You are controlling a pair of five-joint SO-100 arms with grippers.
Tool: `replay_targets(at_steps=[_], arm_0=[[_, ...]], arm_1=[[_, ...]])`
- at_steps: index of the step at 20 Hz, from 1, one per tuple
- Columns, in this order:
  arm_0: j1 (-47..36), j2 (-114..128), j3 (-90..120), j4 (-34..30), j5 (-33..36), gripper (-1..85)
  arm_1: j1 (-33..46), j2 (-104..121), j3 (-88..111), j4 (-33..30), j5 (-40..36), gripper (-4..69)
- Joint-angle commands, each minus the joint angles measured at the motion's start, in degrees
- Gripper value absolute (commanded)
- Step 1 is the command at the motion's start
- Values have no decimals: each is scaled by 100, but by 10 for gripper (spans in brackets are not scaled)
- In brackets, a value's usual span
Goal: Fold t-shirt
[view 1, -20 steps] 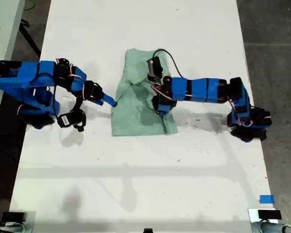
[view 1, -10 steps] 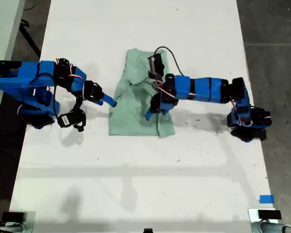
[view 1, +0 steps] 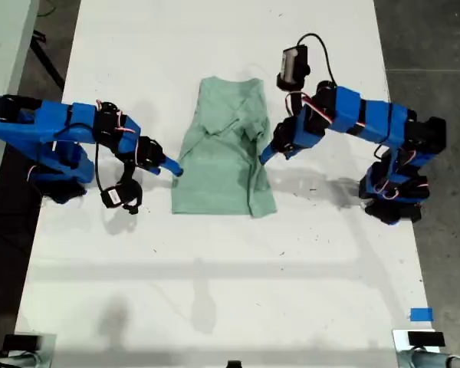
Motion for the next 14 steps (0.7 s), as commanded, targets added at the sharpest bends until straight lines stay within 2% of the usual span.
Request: replay_targets(at_steps=[1, 4, 8, 11, 14], arm_0=[[-35, -387, -44, -501, -70, 280], [-79, -1213, -246, -905, -70, 279], [-158, -2443, -686, -940, -448, 281], [-158, -2760, -870, -967, -475, 265], [-176, -2804, -905, -940, -510, 23]], arm_1=[[35, 439, 9, -9, 44, 261], [35, 483, 44, -18, 44, 250], [9, 589, 97, -18, 44, 241], [0, 738, 290, -44, 88, 231], [18, 809, 396, -79, 97, 226]])
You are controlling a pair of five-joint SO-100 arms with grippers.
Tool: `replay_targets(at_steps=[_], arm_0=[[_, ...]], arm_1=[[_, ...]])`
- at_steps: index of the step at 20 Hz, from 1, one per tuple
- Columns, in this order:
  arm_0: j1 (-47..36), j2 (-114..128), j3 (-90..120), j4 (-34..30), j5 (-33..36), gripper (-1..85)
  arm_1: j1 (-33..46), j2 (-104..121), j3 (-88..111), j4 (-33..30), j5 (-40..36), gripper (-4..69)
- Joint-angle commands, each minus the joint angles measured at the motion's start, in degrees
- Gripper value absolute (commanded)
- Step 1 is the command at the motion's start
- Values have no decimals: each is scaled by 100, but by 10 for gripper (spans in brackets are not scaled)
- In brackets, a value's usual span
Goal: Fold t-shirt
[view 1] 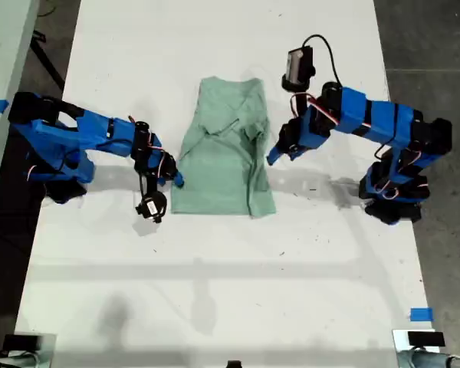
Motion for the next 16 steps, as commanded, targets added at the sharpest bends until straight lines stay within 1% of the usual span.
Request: replay_targets(at_steps=[1, 2, 4, 6, 9, 10, 12, 14, 16], arm_0=[[-97, -9, -281, -44, -70, 0], [-97, 35, -290, 79, -88, 0], [-158, 211, -352, 598, -123, 0], [-281, 624, -439, 1222, -149, 0], [-650, 1028, -993, 2426, -79, 0], [-765, 1204, -1063, 2593, -35, 0], [-826, 1397, -1222, 2558, 88, 0], [-615, 967, -1828, 2470, 114, 0], [-334, -44, -2865, 2575, 79, 0]], arm_1=[[26, 431, 0, -97, 44, 223], [26, 457, 44, -105, 53, 222], [26, 510, 149, -123, 62, 219], [35, 606, 281, -158, 70, 216], [44, 721, 396, -185, 105, 215], [35, 756, 413, -185, 123, 215], [26, 853, 501, -193, 176, 213], [9, 896, 527, -193, 193, 211], [-9, 905, 527, -193, 229, 209]])
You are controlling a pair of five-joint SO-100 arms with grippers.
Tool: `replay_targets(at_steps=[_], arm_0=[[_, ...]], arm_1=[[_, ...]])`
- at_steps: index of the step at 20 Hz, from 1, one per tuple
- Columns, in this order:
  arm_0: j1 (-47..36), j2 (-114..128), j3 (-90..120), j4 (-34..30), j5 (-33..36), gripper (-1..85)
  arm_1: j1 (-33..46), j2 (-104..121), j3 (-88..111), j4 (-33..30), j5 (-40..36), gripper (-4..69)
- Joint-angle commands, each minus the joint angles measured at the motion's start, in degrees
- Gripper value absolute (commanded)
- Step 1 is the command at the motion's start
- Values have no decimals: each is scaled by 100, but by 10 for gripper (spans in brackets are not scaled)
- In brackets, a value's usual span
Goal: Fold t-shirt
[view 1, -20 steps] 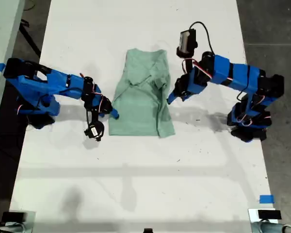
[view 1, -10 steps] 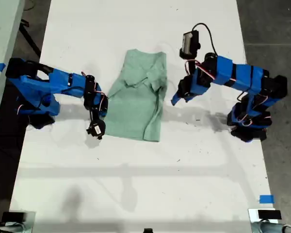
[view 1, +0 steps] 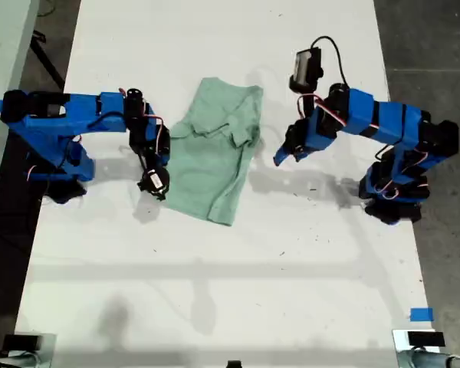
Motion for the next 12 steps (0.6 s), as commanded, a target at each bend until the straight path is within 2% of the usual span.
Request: replay_targets(at_steps=[1, 4, 6, 10, 11, 12], arm_0=[[457, -1160, -1714, 220, 18, 0], [879, -3252, -4553, 1204, -18, 0], [1028, -4175, -5766, 1494, -18, 0], [1169, -4562, -5739, 1107, 53, 2], [1169, -4562, -5739, 1090, 141, 37], [1169, -4491, -5739, 1116, 316, 220]], arm_1=[[-18, 387, -53, -141, 62, 208], [-70, 413, -9, -141, 132, 202], [-97, 457, 44, -141, 176, 201], [-114, 606, 237, -167, 220, 198], [-105, 606, 246, -185, 211, 197], [-105, 606, 255, -211, 211, 197]])
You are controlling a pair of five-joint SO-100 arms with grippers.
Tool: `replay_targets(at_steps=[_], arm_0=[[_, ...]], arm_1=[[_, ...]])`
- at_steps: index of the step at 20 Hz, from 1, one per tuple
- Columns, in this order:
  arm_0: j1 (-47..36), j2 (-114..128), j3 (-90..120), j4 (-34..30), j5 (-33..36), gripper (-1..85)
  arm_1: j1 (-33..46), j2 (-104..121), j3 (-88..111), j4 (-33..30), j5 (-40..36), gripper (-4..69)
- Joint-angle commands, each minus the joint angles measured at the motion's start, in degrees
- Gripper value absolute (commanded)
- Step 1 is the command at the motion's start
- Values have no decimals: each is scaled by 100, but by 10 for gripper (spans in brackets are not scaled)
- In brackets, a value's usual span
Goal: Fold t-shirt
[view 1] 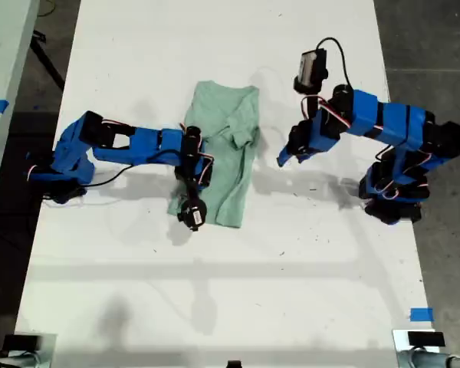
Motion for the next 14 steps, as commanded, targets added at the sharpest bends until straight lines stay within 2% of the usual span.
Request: replay_targets(at_steps=[1, 3, 8, 11, 14], arm_0=[[141, 369, -343, 105, 308, 288], [88, 1116, -334, 580, 545, 330], [-606, 3480, 149, 1679, 958, 327], [-853, 4649, 1380, 1767, 1063, 326], [-290, 5370, 2663, 1600, 747, 318]], arm_1=[[-62, 334, -26, -185, 35, 197], [-62, 334, 18, -193, 35, 196], [-97, 387, 44, -202, 79, 194], [-220, 677, 229, -167, 343, 193], [-642, 984, 624, -281, 677, 172]])
